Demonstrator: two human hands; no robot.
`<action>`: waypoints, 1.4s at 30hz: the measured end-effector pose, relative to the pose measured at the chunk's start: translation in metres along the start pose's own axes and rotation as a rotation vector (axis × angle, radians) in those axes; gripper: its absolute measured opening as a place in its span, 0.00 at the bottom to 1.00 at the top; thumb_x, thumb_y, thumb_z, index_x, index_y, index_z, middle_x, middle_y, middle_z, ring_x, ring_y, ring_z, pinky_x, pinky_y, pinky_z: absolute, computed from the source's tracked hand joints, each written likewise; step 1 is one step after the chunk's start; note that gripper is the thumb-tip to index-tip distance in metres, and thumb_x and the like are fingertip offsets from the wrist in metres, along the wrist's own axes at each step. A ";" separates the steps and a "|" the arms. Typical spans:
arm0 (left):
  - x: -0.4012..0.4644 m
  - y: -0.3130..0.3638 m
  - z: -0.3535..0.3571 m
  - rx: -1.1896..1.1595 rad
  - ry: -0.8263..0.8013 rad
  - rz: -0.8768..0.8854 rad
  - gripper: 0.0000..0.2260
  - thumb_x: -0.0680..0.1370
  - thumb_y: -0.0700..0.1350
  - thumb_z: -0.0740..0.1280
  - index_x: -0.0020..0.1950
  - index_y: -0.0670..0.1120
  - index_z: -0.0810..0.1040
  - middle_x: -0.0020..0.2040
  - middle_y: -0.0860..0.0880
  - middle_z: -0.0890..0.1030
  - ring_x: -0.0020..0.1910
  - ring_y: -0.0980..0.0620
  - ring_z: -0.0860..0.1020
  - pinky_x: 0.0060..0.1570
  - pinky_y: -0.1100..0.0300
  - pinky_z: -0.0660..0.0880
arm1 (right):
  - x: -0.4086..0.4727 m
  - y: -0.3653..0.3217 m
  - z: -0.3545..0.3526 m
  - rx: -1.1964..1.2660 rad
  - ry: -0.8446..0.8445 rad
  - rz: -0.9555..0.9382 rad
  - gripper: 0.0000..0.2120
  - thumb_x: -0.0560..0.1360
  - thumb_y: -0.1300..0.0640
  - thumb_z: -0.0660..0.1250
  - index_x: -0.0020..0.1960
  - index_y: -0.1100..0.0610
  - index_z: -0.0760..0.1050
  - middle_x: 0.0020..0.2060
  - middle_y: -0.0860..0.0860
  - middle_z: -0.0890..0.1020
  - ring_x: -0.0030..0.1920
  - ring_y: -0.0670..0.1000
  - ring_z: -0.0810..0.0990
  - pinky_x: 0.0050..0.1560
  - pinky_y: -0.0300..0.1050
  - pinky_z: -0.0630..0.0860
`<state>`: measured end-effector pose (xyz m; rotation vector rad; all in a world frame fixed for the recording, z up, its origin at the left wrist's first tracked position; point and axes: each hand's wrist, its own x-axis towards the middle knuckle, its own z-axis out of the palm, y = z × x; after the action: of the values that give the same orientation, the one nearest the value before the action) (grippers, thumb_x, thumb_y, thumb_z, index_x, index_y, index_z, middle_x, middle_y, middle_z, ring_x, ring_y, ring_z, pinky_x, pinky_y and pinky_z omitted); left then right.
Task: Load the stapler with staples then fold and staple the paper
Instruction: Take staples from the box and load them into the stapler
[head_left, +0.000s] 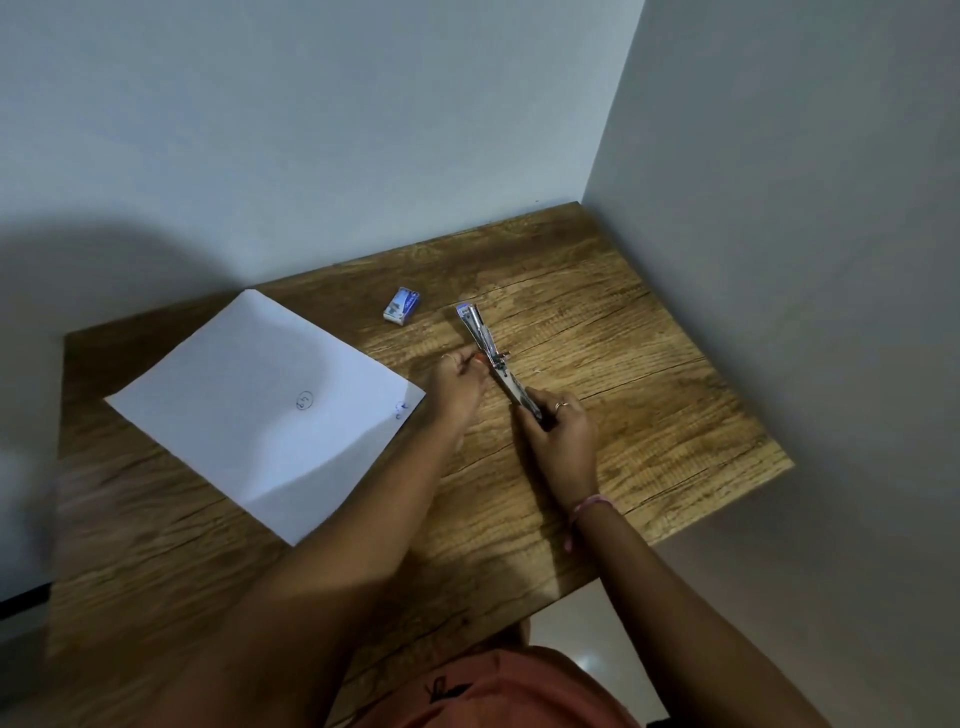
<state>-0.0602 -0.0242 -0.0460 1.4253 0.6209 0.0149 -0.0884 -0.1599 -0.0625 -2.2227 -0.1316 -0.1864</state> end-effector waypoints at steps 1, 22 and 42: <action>0.002 0.003 -0.005 0.090 0.018 0.032 0.14 0.81 0.40 0.60 0.67 0.42 0.73 0.61 0.45 0.80 0.57 0.49 0.79 0.59 0.51 0.76 | 0.000 0.000 0.000 -0.007 0.006 0.007 0.12 0.73 0.59 0.71 0.56 0.60 0.81 0.44 0.54 0.80 0.45 0.51 0.78 0.48 0.40 0.73; 0.052 0.033 -0.094 0.885 0.292 0.396 0.24 0.77 0.46 0.67 0.69 0.38 0.68 0.66 0.36 0.69 0.66 0.38 0.68 0.63 0.48 0.67 | 0.002 -0.004 0.003 -0.006 0.100 0.098 0.18 0.71 0.57 0.74 0.58 0.62 0.78 0.51 0.54 0.80 0.48 0.42 0.73 0.46 0.16 0.60; 0.068 0.039 -0.094 1.071 0.025 0.497 0.15 0.75 0.44 0.70 0.61 0.40 0.77 0.58 0.39 0.79 0.55 0.42 0.78 0.52 0.53 0.75 | -0.006 -0.036 0.002 0.015 0.261 0.065 0.13 0.73 0.56 0.71 0.57 0.55 0.78 0.53 0.52 0.78 0.56 0.52 0.75 0.56 0.44 0.70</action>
<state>-0.0281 0.0935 -0.0382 2.5962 0.2543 0.1049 -0.1001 -0.1366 -0.0369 -2.1624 0.0813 -0.4349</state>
